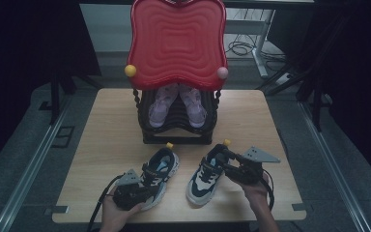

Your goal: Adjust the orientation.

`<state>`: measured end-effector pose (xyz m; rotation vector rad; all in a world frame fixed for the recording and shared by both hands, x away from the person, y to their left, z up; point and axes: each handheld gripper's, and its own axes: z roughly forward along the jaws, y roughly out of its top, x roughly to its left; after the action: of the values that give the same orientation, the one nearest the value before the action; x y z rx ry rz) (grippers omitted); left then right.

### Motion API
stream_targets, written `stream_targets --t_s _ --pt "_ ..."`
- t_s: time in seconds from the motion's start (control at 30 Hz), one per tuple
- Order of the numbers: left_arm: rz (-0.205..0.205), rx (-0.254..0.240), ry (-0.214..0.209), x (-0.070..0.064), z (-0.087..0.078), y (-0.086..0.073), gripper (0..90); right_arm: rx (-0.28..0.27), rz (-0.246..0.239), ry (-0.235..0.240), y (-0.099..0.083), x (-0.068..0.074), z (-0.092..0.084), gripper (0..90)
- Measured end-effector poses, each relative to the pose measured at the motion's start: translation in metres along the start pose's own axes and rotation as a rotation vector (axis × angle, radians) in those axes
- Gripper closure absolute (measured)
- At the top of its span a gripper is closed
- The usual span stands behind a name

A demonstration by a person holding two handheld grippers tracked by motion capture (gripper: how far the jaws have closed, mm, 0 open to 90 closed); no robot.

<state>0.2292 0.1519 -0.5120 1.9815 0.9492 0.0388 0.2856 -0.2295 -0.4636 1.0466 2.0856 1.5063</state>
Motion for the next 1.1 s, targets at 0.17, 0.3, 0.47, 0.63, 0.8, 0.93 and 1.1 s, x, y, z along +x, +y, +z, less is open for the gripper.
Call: stream_targets --t_s 0.17,0.3,0.47,0.63,0.8,0.93,1.1 --pt "-0.005 -0.002 -0.006 0.002 -0.001 -0.001 89.8 -0.001 0.000 0.000 0.000 0.000 0.000 52.0" --pt "-0.006 -0.001 -0.009 0.002 -0.001 -0.002 89.8 0.000 -0.001 0.001 0.000 0.001 0.000 52.1" --pt "-0.011 -0.001 -0.010 0.005 -0.002 -0.003 89.9 -0.001 0.000 0.000 0.000 0.000 -0.001 52.0" --pt "-0.011 0.001 -0.008 0.006 -0.003 -0.003 89.9 -0.001 -0.001 0.001 0.001 0.000 -0.001 52.0" --pt "-0.017 0.006 -0.009 0.011 -0.007 -0.004 89.9 -0.001 -0.001 0.000 0.001 0.000 -0.001 52.1" --pt "-0.021 0.003 -0.014 0.014 -0.008 -0.005 89.9 -0.001 0.000 0.001 0.001 0.001 -0.001 52.0" --pt "-0.024 0.000 -0.008 0.017 -0.012 -0.006 89.9 -0.001 0.003 0.000 0.001 0.000 -0.001 52.0"
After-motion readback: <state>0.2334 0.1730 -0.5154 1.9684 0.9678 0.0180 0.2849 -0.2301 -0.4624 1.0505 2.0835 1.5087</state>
